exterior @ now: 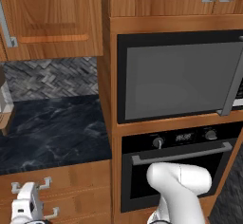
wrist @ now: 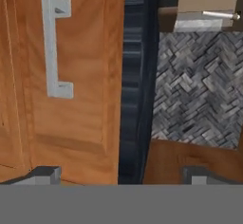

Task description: Take the pizza cutter from the drawer on the left and place it on the dining counter for cutting.

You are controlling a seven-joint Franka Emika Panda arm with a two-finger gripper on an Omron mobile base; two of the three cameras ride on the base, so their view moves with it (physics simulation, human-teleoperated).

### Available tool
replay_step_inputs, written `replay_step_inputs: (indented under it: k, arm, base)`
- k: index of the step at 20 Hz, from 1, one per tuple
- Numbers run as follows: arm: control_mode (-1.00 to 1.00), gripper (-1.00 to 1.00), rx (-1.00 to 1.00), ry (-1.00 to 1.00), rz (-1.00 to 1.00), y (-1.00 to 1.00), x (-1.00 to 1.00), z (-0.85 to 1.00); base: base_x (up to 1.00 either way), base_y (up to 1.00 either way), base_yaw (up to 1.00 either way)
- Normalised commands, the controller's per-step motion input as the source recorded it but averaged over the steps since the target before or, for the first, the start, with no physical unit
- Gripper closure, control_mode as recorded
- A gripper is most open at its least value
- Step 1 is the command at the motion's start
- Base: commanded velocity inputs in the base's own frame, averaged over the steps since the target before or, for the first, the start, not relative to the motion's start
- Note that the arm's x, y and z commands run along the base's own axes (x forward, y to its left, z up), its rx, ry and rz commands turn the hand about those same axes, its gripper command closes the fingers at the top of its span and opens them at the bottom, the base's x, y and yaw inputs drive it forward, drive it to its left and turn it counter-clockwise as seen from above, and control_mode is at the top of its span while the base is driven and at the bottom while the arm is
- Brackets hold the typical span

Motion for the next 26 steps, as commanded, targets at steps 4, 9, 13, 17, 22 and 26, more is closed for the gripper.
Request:
replay_step_inputs:
  k: [4,9,13,17,22,26]
  arm:
    - [-1.0,-1.0,-0.06,-0.21,0.1,0.0,0.08,-0.29]
    - [-1.0,-1.0,0.0,-0.07,0.09,0.0,0.28,-0.18]
    - [-1.0,-1.0,0.0,-0.06,0.09,0.0,0.38,-0.17]
    - [-1.0,-1.0,0.0,-0.01,0.07,0.0,0.31,-0.28]
    - [-1.0,-1.0,0.0,-0.02,0.06,0.0,0.24,-0.39]
    - [-1.0,-1.0,0.0,-0.01,0.05,0.0,0.27,-0.41]
  base:
    - [0.0,0.0,0.0]
    - [0.0,0.0,0.0]
    - [0.0,0.0,0.0]
    - [0.0,0.0,0.0]
    - [0.0,0.0,0.0]
    - [0.0,0.0,0.0]
